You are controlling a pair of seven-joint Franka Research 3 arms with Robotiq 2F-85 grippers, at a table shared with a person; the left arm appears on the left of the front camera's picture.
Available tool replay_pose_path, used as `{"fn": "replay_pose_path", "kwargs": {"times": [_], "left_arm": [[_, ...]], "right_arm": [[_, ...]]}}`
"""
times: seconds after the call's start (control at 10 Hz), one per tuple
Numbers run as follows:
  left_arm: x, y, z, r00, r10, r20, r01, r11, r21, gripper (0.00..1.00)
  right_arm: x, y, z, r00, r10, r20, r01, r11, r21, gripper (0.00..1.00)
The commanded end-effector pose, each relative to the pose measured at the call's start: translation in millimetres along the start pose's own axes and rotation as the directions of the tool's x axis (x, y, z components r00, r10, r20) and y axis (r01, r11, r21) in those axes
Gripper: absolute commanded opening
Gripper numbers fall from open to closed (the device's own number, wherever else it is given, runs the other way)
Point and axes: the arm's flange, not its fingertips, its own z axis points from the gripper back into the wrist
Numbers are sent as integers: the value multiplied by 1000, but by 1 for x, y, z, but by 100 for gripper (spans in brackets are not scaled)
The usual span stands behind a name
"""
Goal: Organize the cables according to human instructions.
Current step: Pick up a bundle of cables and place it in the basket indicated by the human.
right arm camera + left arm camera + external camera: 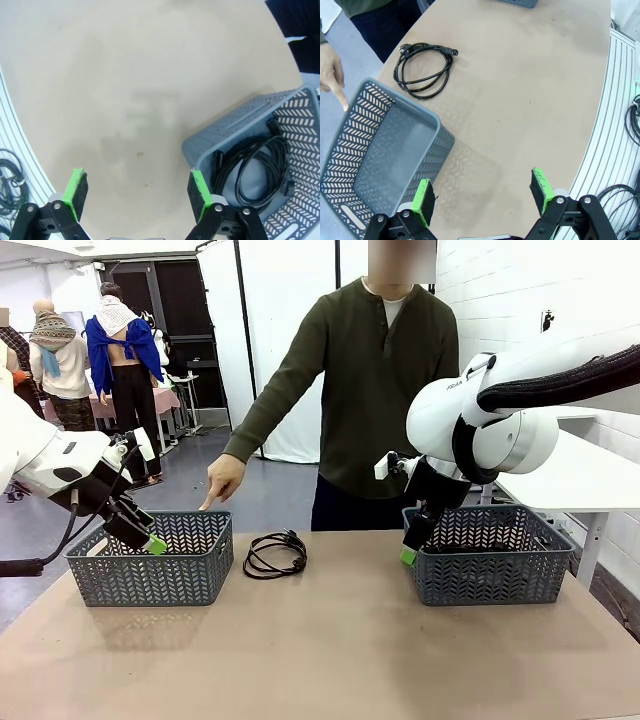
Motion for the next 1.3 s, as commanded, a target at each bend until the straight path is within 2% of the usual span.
{"fn": "replay_pose_path", "kwargs": {"times": [0.0,0.6,1.0,1.2], "left_arm": [[0,0,0,1000,0,0,0,1000,0,100],[82,17,-26,982,98,-162,-99,995,6,100],[133,50,-78,940,263,-216,-244,963,110,100],[150,70,-103,920,318,-230,-299,947,115,100]], "right_arm": [[1,-1,0,1000,1,-3,-1,1000,-6,100],[1,-1,0,1000,1,-3,-1,1000,-6,100],[1,-1,0,1000,1,-3,-1,1000,-6,100],[1,-1,0,1000,1,-3,-1,1000,-6,100]]}}
